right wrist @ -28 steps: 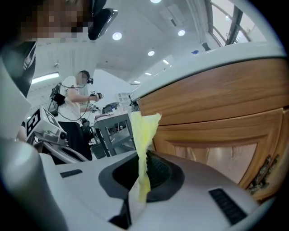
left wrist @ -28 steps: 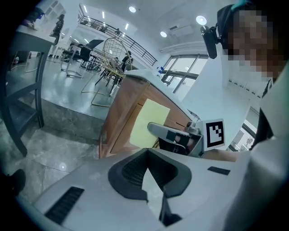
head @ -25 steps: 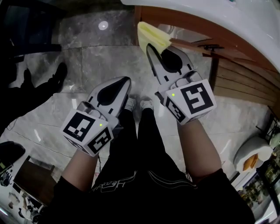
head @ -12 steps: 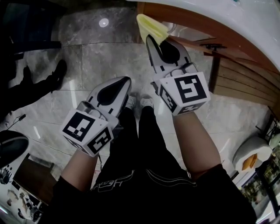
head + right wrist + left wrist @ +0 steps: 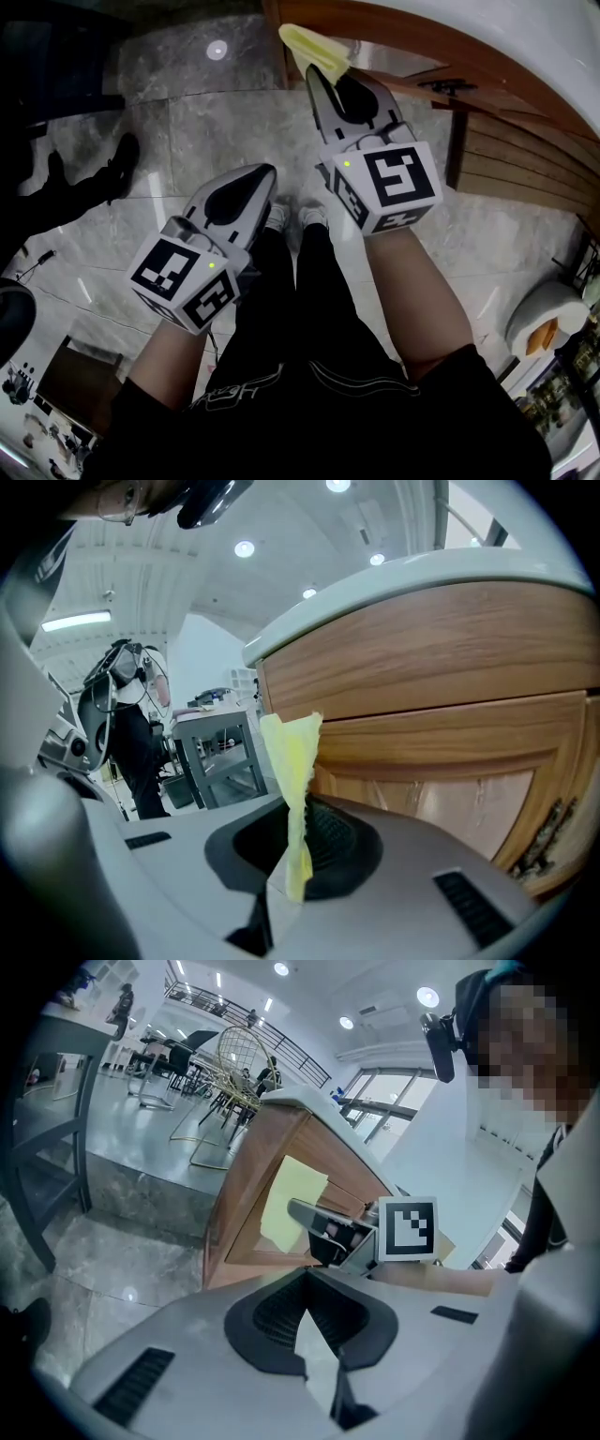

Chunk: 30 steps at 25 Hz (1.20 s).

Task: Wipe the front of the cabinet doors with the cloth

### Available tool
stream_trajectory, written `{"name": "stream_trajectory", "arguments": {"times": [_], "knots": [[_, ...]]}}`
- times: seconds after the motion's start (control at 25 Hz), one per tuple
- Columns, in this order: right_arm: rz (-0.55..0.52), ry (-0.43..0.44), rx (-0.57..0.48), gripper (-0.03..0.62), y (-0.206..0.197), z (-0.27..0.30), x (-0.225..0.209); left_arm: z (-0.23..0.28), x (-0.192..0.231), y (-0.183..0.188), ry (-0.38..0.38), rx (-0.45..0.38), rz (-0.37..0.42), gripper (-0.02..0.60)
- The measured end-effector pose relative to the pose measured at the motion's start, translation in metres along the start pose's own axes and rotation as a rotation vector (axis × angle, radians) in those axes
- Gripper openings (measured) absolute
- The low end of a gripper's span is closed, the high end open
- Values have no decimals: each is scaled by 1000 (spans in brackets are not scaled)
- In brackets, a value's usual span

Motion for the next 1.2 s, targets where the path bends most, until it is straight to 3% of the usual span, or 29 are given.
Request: {"name": "stream_trajectory", "arguments": {"times": [1.2], "knots": [[124, -234, -34, 41, -14, -54, -114, 61, -26, -24, -85, 140, 0, 6]]}}
Point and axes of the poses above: the fingertips, and each gripper's own axes: z forward along the fingers, x to its left, y out of its top, the point moved 1 cm from there along -z, backward along the fingers, and after that the axes turned 13 degrees about -y, right-handed, at the moved point
